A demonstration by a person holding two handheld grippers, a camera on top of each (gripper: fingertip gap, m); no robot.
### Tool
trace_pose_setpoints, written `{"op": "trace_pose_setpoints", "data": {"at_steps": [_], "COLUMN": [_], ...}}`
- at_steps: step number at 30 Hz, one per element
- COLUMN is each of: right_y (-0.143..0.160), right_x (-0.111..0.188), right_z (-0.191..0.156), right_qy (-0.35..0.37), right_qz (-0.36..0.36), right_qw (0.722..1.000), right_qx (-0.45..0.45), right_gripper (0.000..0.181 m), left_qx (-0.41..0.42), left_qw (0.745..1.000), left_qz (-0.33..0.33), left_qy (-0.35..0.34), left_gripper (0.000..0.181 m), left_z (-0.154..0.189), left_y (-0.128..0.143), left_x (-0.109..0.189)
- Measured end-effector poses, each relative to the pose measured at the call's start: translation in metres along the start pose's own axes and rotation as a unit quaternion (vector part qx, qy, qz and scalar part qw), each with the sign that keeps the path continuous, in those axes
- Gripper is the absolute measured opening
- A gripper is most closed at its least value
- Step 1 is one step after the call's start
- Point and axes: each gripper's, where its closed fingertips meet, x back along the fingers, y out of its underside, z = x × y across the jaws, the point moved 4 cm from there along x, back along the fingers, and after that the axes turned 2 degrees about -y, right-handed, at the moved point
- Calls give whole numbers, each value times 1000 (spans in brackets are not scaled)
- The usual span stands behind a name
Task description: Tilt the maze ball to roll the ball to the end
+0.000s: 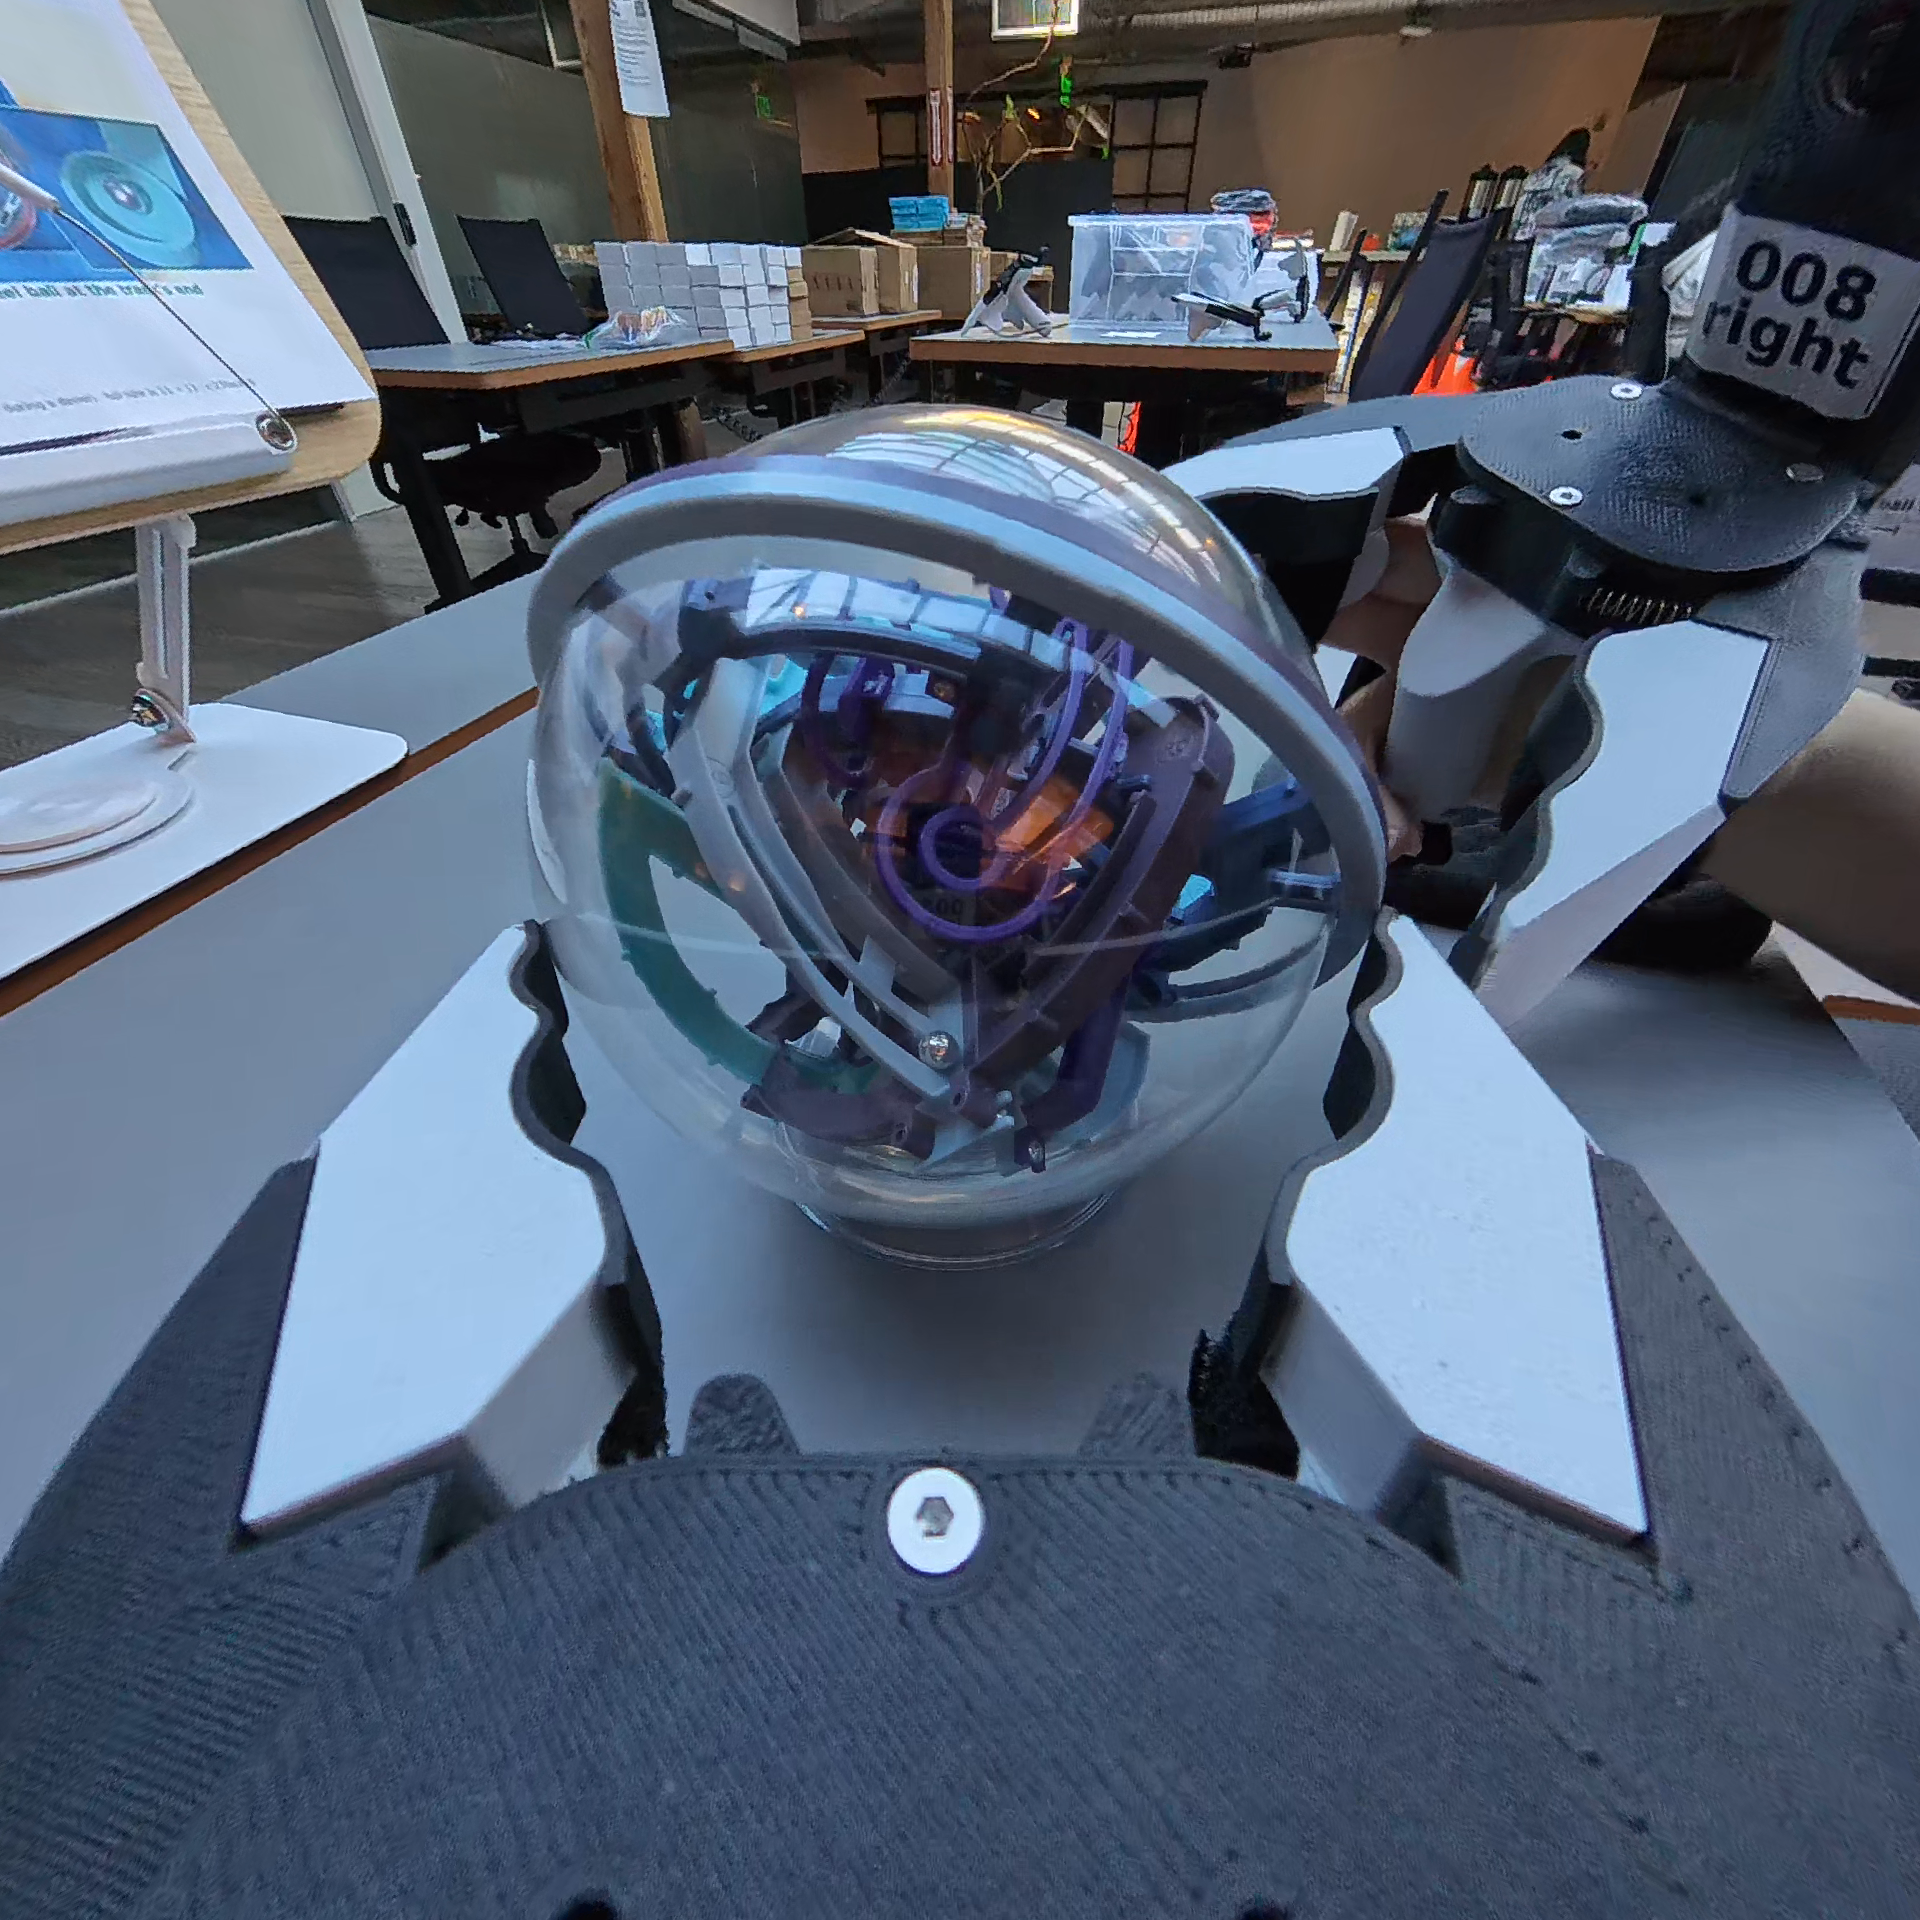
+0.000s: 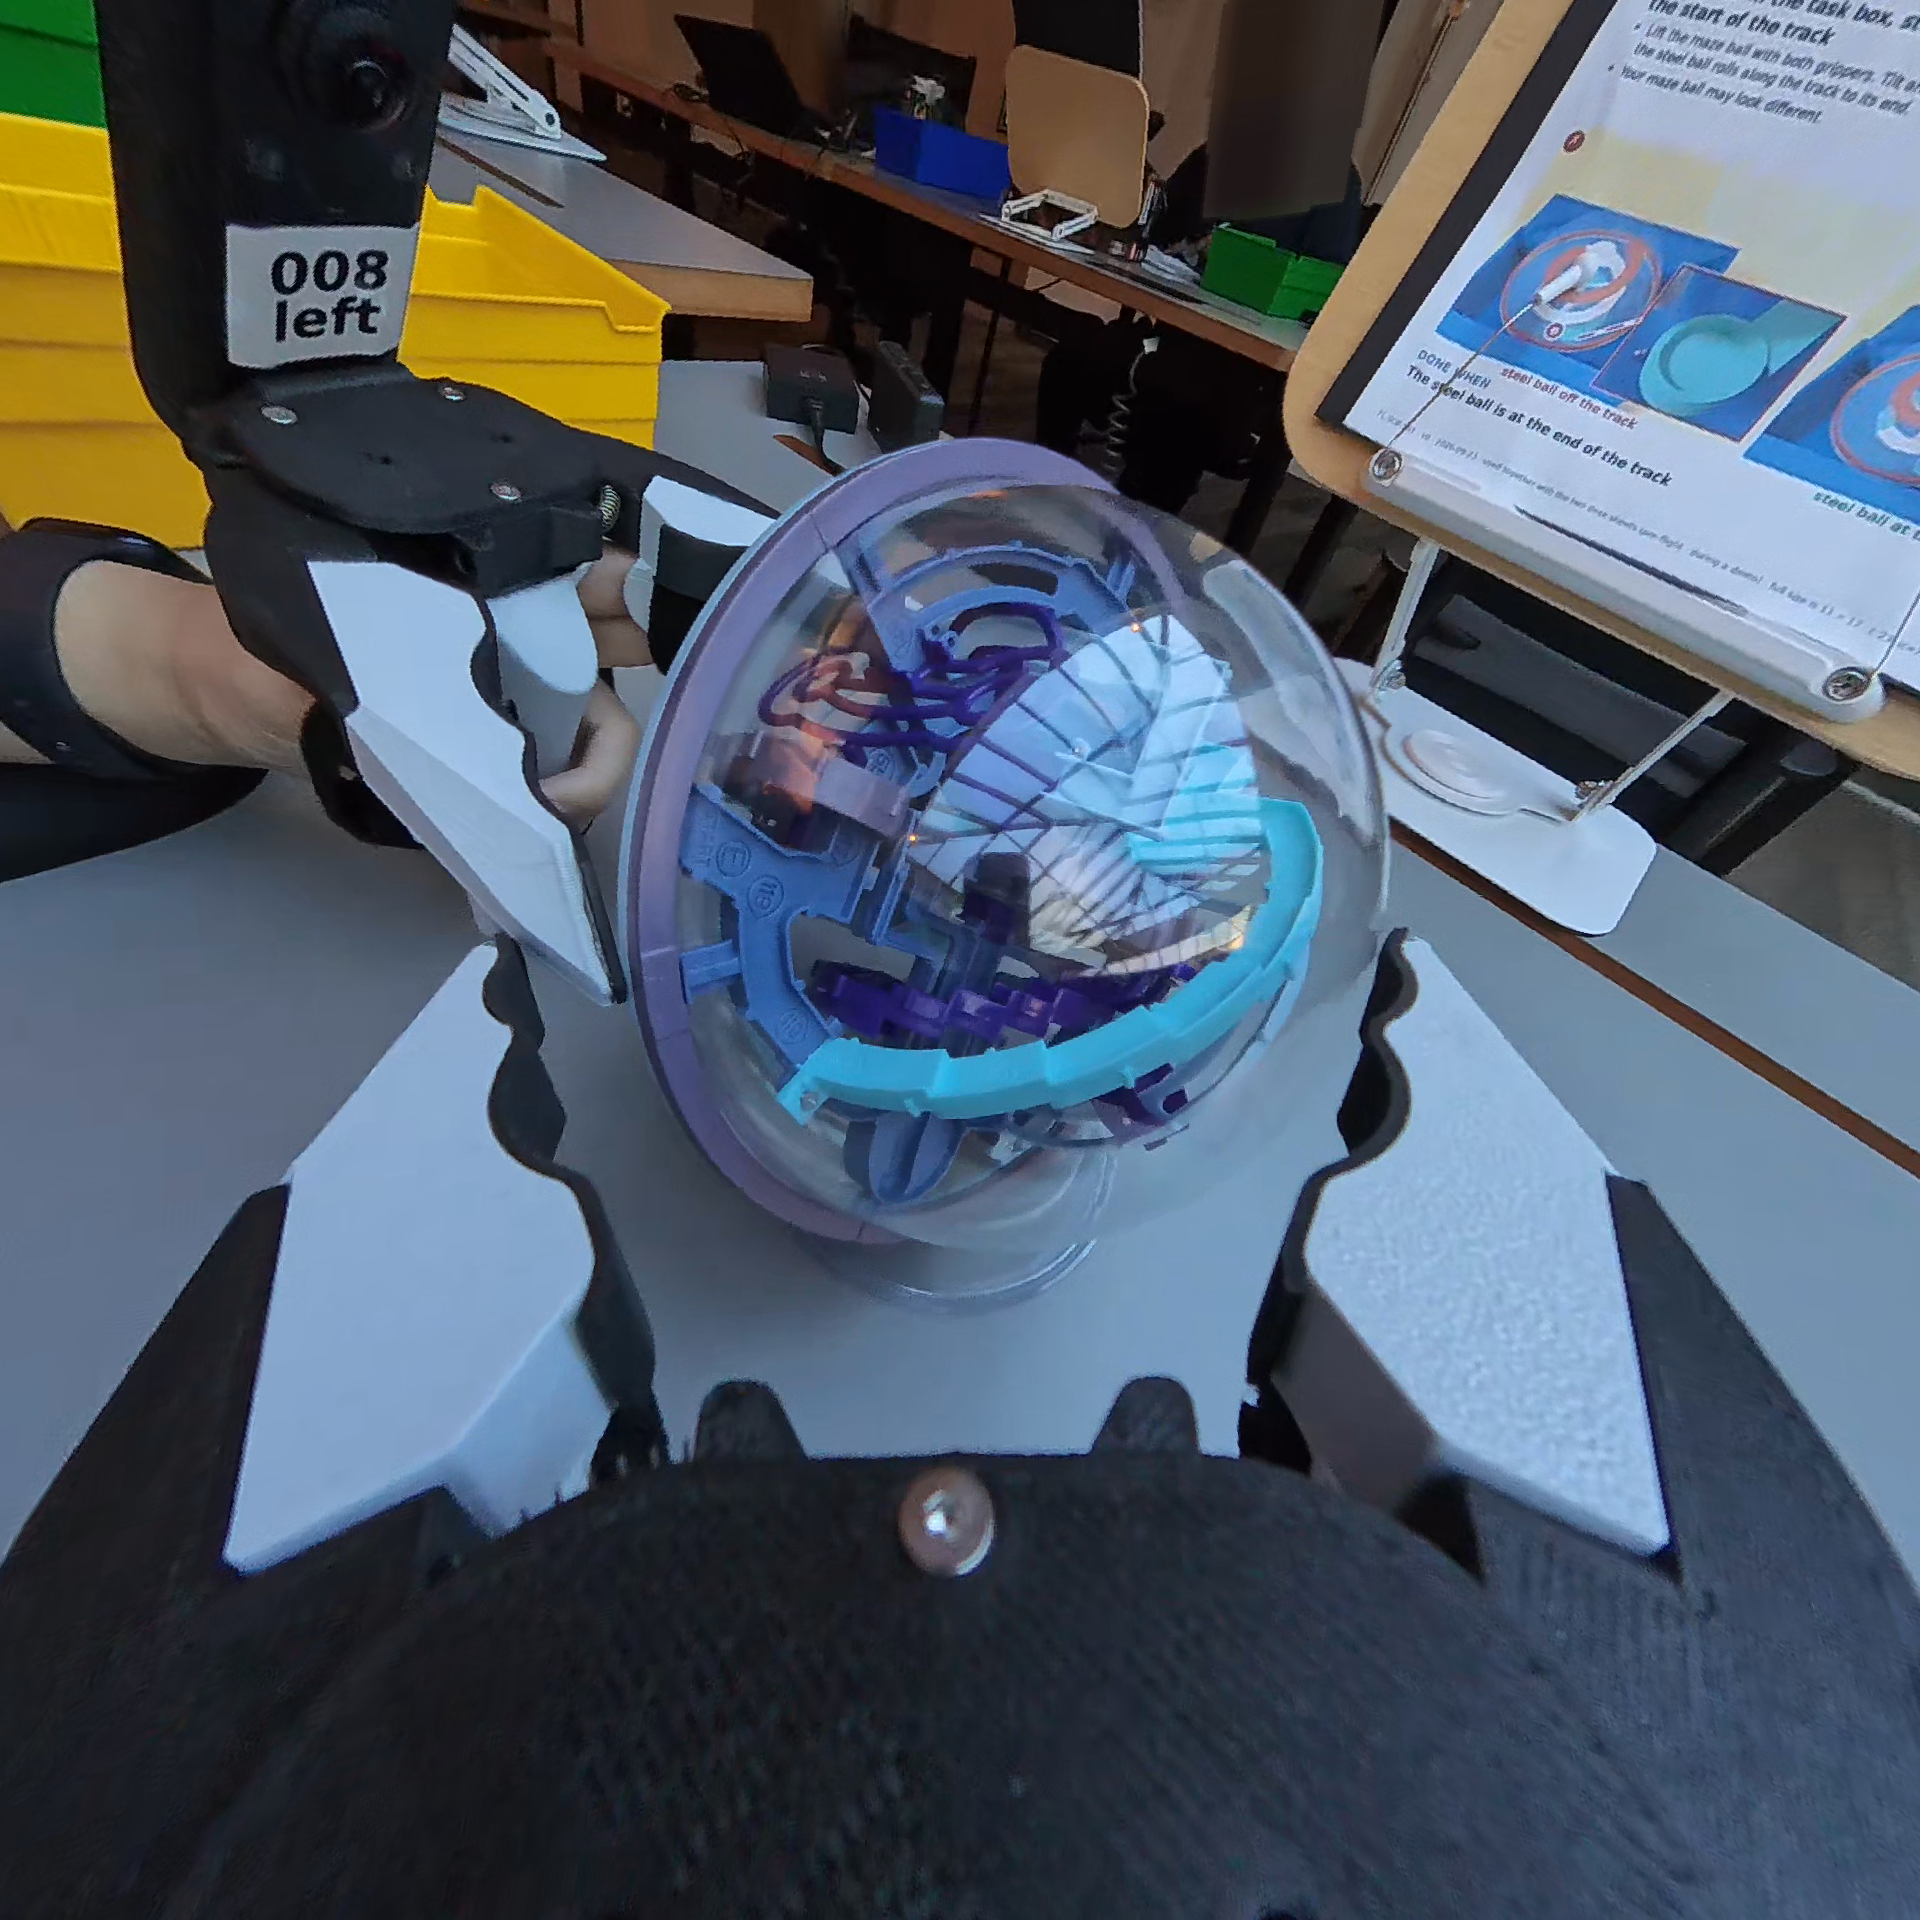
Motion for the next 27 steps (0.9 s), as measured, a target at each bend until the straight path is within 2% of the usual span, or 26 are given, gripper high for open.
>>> {"op": "trace_pose_setpoints", "data": {"at_steps": [4, 9, 16, 20, 27], "right_y": [-15, -28, -24, -20, -20], "right_x": [15, 14, -20, -24, -23], "right_z": [2, 13, 6, 10, 13], "right_qy": [3, 72, 106, 121, 110], "right_qz": [34, 39, -21, -58, -69], "right_qw": [998, 992, 990, 987, 987], "right_qx": [-50, -101, -95, -89, -95], "right_gripper": [153, 154, 155, 154, 152], "left_qx": [0, -13, -26, -43, -44], "left_qw": [1000, 1000, 999, 998, 998], "left_qz": [1, -5, -18, -23, -24], "left_qy": [-2, -12, -26, -34, -32], "left_gripper": [146, 146, 145, 141, 140], "left_z": [0, 2, 5, 3, 2], "left_y": [0, 1, 3, 4, 6], "left_x": [0, -1, -4, -4, -4]}}
